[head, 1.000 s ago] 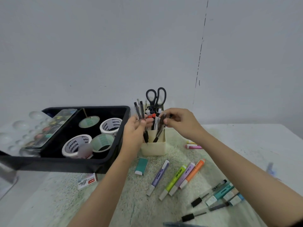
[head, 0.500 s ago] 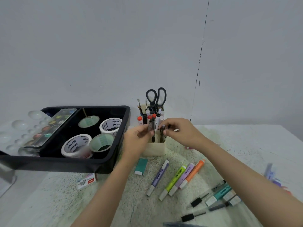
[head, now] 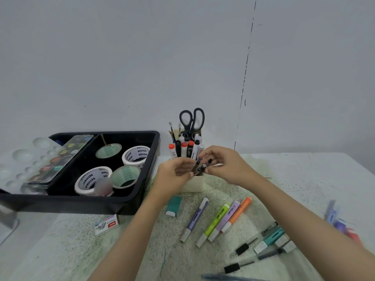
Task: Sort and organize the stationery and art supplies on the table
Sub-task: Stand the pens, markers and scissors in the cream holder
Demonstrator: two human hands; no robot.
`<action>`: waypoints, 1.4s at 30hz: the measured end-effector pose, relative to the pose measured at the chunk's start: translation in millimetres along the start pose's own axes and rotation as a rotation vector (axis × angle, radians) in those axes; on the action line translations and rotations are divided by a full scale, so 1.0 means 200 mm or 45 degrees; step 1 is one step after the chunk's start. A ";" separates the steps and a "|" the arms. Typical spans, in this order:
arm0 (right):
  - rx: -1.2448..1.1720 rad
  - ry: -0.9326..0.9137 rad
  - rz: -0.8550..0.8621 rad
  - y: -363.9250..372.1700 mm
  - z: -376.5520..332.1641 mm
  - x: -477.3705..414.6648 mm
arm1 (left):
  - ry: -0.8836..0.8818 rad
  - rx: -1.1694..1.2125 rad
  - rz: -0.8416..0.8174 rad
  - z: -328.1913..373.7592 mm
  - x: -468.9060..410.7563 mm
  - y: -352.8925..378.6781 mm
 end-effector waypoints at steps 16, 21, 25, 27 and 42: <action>0.103 -0.067 -0.001 0.00 -0.01 0.06 | 0.183 -0.141 -0.001 0.06 0.04 0.04; 0.222 -0.036 -0.116 -0.04 -0.01 0.09 | 0.250 -0.368 0.024 0.08 0.09 0.06; 0.250 0.020 -0.052 -0.18 0.00 0.19 | 0.465 -0.536 0.241 0.13 0.20 0.09; 0.317 0.054 -0.050 -0.26 0.02 0.27 | 0.640 -0.556 0.415 0.17 0.29 0.11; 0.872 0.381 -0.341 -0.33 0.31 0.82 | 0.634 -0.645 -0.223 -0.01 0.45 0.65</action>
Point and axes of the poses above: each hand's wrist, its own x-axis away from the middle knuckle, its own y-axis out of the palm, z = x × y, the point moved 9 cm from there along -x, towards the middle knuckle, and after that the axes turned 11 degrees about -y, right-handed, at the moved point
